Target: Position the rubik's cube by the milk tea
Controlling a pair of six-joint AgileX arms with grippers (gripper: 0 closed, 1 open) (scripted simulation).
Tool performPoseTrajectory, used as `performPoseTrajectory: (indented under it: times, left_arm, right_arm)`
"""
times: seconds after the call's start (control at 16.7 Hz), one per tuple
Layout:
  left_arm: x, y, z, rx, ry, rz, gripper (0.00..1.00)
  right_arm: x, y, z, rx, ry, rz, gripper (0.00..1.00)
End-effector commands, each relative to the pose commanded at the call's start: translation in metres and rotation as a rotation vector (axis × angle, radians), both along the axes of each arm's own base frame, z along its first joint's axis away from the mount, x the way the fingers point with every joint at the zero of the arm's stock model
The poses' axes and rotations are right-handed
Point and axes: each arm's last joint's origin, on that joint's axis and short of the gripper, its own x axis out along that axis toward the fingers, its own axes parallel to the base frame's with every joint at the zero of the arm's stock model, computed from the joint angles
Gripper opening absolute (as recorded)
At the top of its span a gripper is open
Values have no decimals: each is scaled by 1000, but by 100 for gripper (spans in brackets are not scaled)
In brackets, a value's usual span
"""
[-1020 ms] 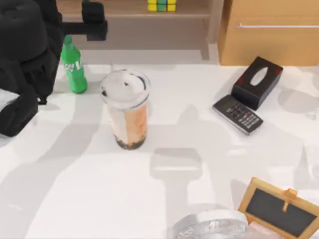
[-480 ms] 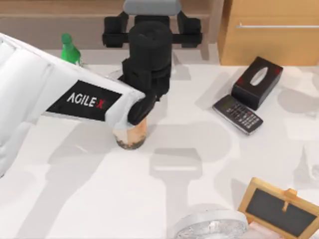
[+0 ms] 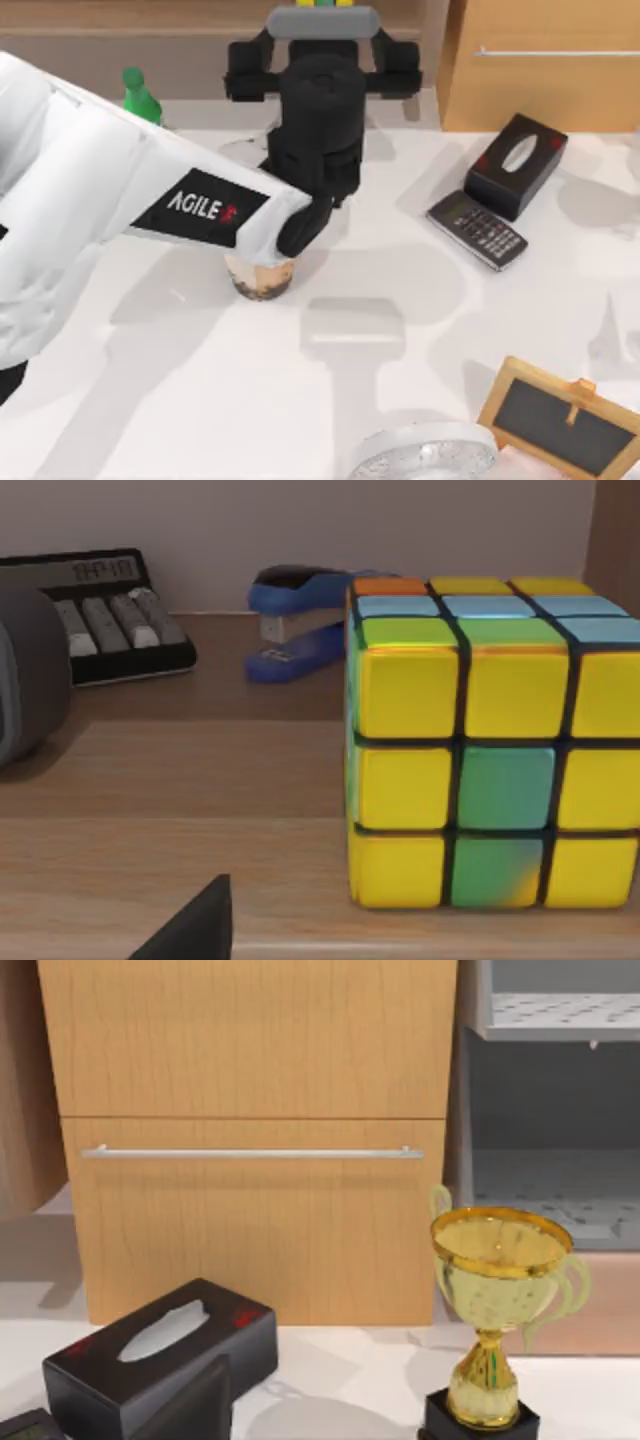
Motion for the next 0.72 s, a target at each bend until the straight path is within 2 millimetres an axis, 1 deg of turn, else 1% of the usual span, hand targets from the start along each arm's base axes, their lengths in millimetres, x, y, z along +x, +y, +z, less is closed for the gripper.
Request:
performPoseTrajectory:
  times: [0.18,0.3,0.42,0.54,0.72]
  left_arm:
    - [2,-1,7,-2,-3,-4,100]
    - [8,-1,15,-3,-5,-4,100]
    - [19,0,20,-2,-6,-3,100]
    - [33,0,21,-2,-8,-2,100]
    - [52,-1,12,-3,-9,-2,100]
  right_arm:
    - [0,0,0,0,0,0,100]
    - [0,0,0,0,0,0,100]
    - [0,0,0,0,0,0,100]
    - [0,0,0,0,0,0,100]
    - [0,0,0,0,0,0,100]
